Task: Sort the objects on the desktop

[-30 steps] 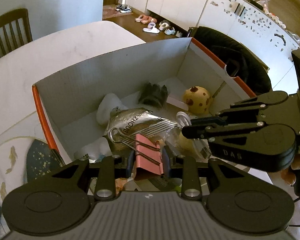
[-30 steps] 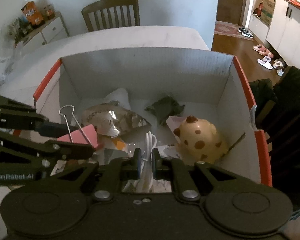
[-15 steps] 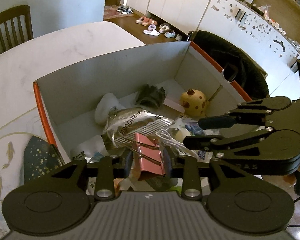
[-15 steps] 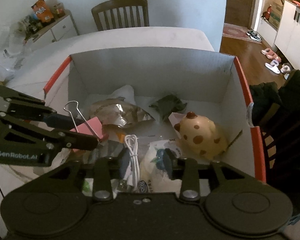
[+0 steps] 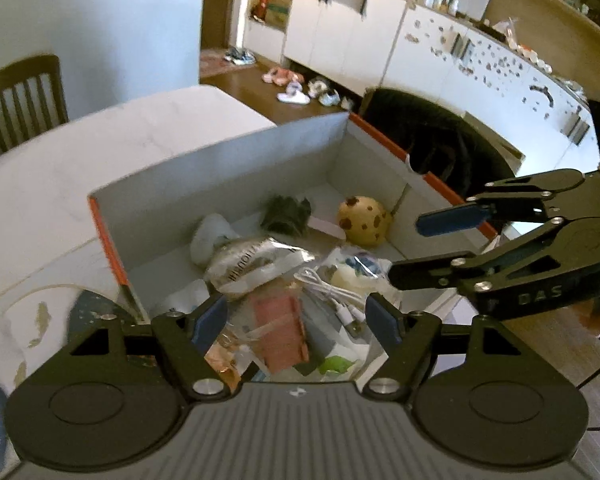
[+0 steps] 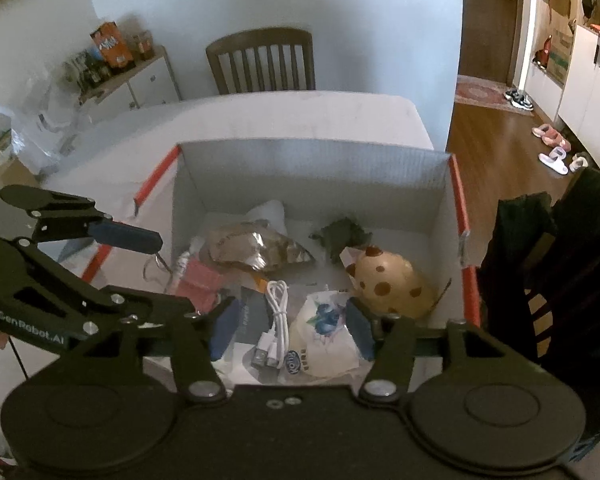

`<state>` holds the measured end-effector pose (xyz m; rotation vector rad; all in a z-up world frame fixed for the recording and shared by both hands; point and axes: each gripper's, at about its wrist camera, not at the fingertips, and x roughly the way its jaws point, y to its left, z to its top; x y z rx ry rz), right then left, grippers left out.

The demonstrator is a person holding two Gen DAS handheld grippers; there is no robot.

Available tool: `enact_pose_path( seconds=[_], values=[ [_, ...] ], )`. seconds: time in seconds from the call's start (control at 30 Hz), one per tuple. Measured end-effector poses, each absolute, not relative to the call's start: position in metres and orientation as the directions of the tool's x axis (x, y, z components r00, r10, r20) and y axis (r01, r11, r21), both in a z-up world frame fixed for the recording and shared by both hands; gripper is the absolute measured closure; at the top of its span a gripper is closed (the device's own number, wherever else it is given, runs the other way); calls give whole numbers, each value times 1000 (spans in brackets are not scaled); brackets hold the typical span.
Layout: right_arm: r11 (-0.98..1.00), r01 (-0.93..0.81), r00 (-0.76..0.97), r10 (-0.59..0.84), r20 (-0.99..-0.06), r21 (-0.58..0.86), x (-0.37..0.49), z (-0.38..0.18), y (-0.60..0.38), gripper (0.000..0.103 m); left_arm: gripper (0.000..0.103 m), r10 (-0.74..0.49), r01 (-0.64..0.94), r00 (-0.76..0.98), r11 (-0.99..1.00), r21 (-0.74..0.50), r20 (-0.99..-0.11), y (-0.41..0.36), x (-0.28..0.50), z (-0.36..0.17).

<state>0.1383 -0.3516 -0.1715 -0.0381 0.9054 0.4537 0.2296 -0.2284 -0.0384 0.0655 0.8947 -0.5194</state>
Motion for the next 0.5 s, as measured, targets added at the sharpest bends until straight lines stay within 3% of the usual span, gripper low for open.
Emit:
enact_pose_path(
  seconds=[0.43, 0.5],
  values=[
    [901, -404, 589, 388, -708, 158, 112, -141, -355, 35, 27, -410, 377, 635, 904, -201, -655, -197, 200, -8],
    [900, -407, 600, 390, -698, 153, 105, -138, -355, 33, 17, -403, 371, 641, 908, -196, -653, -195, 196, -6]
  ],
)
